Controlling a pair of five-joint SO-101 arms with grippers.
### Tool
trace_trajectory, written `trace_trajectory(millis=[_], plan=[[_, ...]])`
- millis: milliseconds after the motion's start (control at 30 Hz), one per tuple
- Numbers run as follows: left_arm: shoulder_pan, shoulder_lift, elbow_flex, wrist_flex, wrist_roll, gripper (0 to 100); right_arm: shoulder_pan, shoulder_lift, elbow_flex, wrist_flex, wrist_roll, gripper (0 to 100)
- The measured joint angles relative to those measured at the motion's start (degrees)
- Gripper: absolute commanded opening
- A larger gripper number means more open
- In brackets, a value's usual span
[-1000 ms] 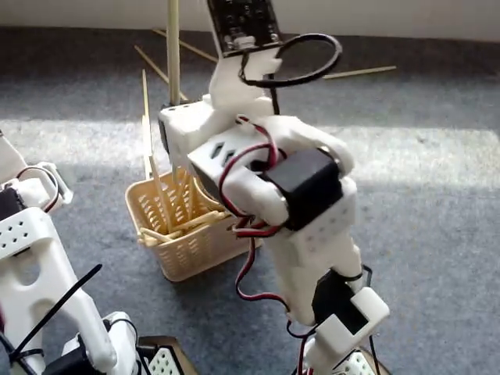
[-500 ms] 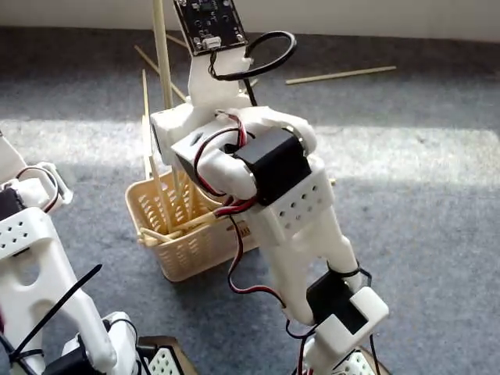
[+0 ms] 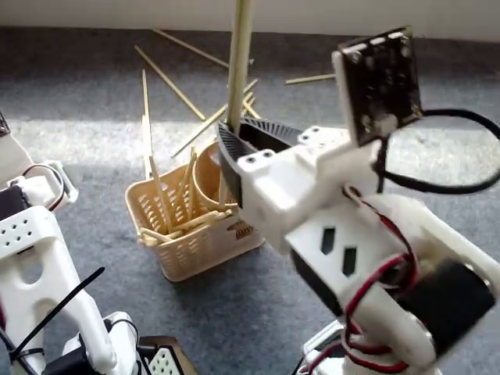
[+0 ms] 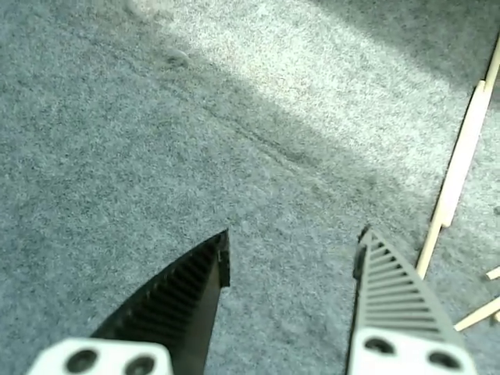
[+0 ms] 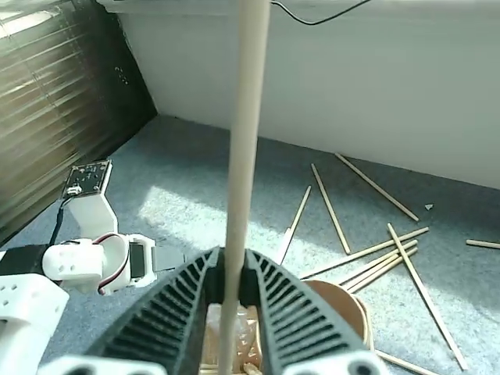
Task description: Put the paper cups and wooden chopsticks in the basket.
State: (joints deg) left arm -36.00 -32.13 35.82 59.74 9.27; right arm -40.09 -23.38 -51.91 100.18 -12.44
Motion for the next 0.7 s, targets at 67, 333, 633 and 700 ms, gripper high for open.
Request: trace_trajectory(millis=[67, 333, 633, 700], plan=[[0.18, 0.00, 0.00, 0.00, 0.00, 27, 0.09, -6.24, 6.51, 0.09, 0.00, 0.5], [0.18, 0.00, 0.00, 0.00, 0.00, 27, 0.26, -32.18, 50.90, -24.09, 0.00, 0.5], [2.55, 0.00, 0.00, -0.35, 0.00, 27, -6.15, -37.10, 88.00, -54.86, 0.00, 0.5], [2.55, 0.00, 0.00, -0.35, 0.00, 27, -8.70, -35.08, 88.18, -56.44, 0.00, 0.5]])
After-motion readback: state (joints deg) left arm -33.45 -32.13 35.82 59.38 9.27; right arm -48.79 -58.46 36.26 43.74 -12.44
